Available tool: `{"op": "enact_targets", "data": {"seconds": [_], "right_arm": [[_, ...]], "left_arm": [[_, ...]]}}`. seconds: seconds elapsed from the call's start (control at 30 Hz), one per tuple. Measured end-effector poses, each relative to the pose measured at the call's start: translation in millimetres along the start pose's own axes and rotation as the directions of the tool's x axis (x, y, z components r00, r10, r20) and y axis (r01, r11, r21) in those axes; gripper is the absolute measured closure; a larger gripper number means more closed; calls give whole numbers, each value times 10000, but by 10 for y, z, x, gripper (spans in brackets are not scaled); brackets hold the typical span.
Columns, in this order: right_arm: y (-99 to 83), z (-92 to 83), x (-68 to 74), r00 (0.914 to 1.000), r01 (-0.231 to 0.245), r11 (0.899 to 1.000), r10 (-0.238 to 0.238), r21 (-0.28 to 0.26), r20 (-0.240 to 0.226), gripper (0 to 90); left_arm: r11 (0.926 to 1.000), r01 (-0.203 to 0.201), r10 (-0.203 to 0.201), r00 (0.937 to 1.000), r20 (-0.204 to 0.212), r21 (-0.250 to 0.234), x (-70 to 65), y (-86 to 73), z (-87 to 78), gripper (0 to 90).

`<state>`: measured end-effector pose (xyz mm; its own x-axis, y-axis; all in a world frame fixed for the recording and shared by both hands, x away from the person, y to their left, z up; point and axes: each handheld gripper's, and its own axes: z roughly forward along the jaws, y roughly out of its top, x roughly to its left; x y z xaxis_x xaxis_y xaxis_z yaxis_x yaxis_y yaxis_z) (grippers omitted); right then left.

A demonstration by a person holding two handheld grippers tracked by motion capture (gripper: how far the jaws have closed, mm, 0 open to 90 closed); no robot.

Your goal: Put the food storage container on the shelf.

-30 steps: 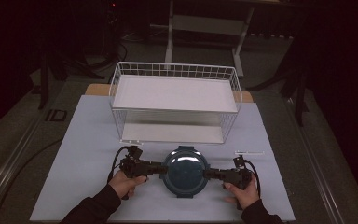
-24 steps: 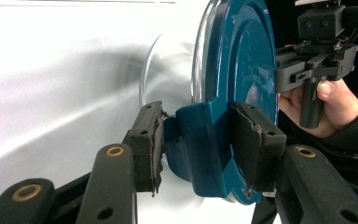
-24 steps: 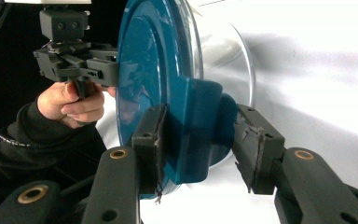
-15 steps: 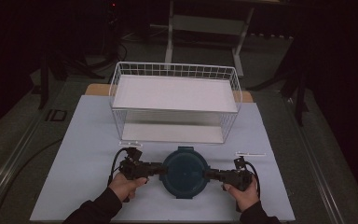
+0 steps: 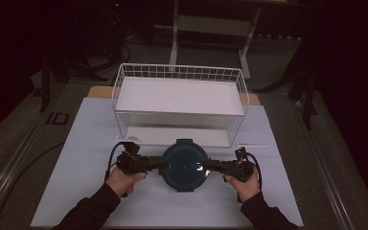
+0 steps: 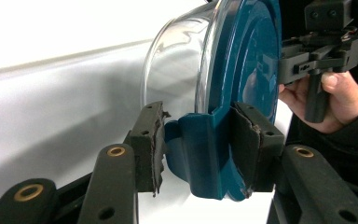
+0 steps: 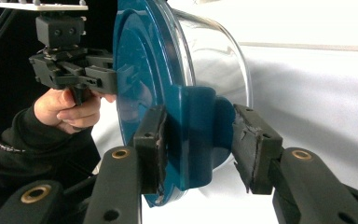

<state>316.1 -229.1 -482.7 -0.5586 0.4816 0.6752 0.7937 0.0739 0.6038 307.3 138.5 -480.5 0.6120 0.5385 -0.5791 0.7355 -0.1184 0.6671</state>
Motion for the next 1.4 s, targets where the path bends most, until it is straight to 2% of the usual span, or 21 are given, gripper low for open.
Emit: {"op": "enact_targets", "data": {"seconds": [0.2, 0.33, 0.57, 0.63, 0.73, 0.83, 1.0, 1.13, 1.17, 1.2, 1.23, 1.27, 1.33, 1.4], "right_arm": [[118, 99, -37, 9998, 189, 9998, -190, -47, -44, 572], [190, 149, -101, 9997, 231, 9994, -235, -265, -121, 571], [343, 229, -198, 9992, 331, 9988, -323, -357, 227, 571], [388, 267, -234, 9992, 284, 9988, -273, -404, 275, 571], [439, 326, -273, 9990, 286, 9986, -270, -441, 366, 572], [476, 365, -323, 9984, 343, 9977, -317, -582, 463, 572], [492, 399, -383, 9980, 320, 9975, -284, -628, 567, 570], [497, 418, -460, 9975, 377, 9966, -331, -739, 624, 569], [503, 416, -468, 9976, 348, 9962, -298, -793, 626, 569], [509, 414, -472, 9973, 369, 9959, -314, -831, 667, 568], [515, 417, -472, 9966, 438, 9956, -378, -827, 735, 567], [520, 425, -477, 9957, 494, 9953, -425, -837, 820, 566], [532, 440, -493, 9956, 499, 9950, -427, -861, 836, 566], [547, 452, -521, 9958, 451, 9943, -370, -967, 836, 566]], "left_arm": [[9999, -22, 21, 10000, -81, -117, 103, 84, -27, 567], [9998, -131, 128, 9997, -188, -171, 164, 162, -10, 567], [9990, 64, -75, 9997, -238, -432, 349, 223, 76, 566], [9988, -42, 27, 9996, -293, -496, 409, 247, 90, 565], [9979, 220, -236, 9994, -249, -606, 501, 264, 110, 565], [9973, 248, -273, 9990, -342, -694, 553, 286, 148, 565], [9975, 114, -153, 9984, -551, -695, 586, 313, 192, 564], [9944, 61, -141, 9970, -755, -1055, 591, 352, 229, 564], [9941, -27, -53, 9973, -737, -1084, 591, 365, 231, 563], [9939, -328, 244, 9965, -803, -1055, 605, 382, 235, 564], [9928, -472, 372, 9951, -912, -1099, 610, 390, 240, 563], [9925, -492, 388, 9949, -933, -1118, 621, 394, 249, 563], [9916, -184, 75, 9964, -845, -1282, 648, 394, 263, 563], [9901, -97, -14, 9968, -796, -1397, 679, 393, 271, 562]]}}
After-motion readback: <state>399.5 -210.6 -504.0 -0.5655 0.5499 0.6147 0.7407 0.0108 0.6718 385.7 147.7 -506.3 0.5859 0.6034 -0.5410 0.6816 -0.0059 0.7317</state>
